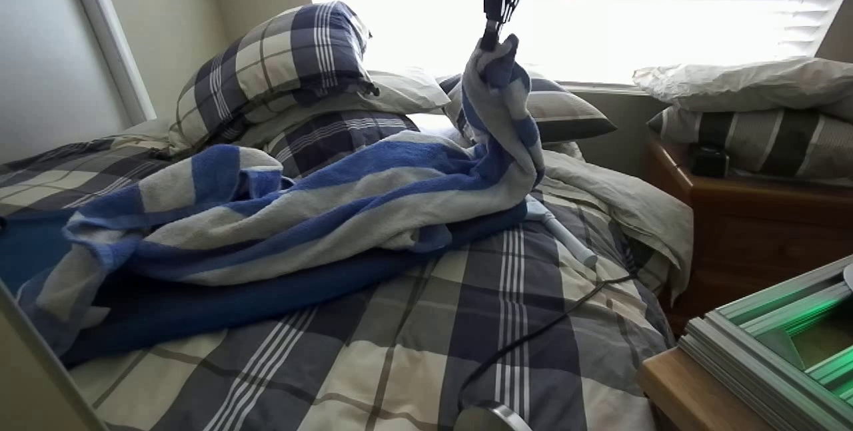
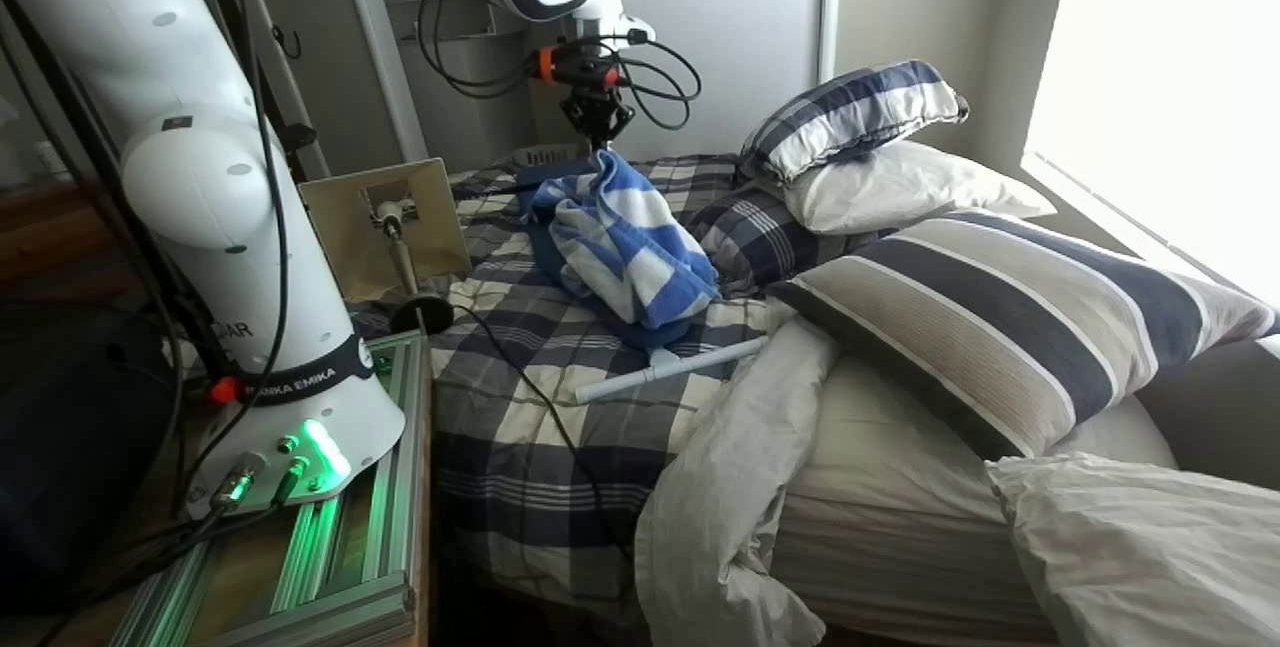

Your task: Fold the towel in half

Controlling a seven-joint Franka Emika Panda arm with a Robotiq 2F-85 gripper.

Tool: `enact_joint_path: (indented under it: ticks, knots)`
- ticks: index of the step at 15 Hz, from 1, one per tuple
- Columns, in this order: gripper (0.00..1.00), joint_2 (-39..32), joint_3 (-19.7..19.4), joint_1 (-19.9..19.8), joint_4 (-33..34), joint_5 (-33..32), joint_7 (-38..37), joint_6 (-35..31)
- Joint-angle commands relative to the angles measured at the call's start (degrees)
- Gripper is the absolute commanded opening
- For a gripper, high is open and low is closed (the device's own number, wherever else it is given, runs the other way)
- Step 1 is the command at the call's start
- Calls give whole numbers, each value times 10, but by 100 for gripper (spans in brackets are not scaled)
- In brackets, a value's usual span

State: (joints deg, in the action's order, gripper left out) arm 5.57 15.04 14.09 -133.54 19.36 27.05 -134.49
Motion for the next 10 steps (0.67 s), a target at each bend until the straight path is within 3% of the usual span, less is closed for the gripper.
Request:
enact_joint_path:
  ticks: [1, 6, 10]
  knots:
    - [1, -58, 17, 26, 111, -67, -45, 49]
    - [1, -144, 67, 75, 276, -249, -123, 193]
    - [1, -227, 94, 137, 397, -353, -124, 308]
